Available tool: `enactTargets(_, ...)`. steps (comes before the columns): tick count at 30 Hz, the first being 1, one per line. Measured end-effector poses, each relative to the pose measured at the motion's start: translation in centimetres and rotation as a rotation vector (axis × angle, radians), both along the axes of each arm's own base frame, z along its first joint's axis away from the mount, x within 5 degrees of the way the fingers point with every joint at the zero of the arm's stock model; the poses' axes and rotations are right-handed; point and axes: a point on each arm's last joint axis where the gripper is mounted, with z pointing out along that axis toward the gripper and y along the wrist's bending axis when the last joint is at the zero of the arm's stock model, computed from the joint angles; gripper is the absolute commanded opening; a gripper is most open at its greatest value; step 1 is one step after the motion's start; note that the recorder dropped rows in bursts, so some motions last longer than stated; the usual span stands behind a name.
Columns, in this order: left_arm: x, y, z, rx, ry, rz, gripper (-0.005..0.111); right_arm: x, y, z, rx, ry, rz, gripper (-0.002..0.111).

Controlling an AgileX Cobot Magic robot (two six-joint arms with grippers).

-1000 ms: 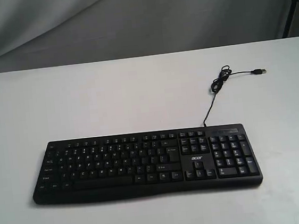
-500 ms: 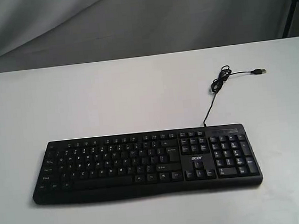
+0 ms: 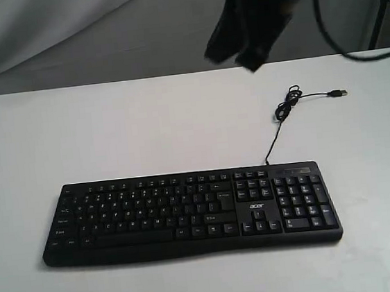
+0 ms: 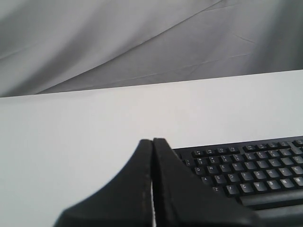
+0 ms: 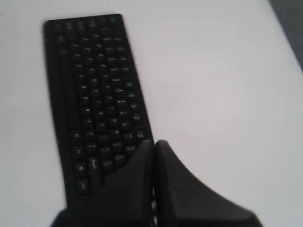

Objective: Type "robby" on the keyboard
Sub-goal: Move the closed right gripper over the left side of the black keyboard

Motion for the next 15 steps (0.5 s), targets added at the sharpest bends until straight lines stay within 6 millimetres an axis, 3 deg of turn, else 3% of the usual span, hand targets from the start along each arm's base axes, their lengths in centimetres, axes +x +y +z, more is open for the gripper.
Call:
enactTargets(10, 0.0, 0.0, 0.0, 0.000, 0.000, 0.000, 0.000, -2.2, 3.2, -5.7, 0.177, 0.032, 0.242, 0.000)
enactTargets(15, 0.0, 0.0, 0.0, 0.000, 0.000, 0.000, 0.000, -3.5, 6.8, -8.6, 0.159, 0.054, 0.301, 0.000)
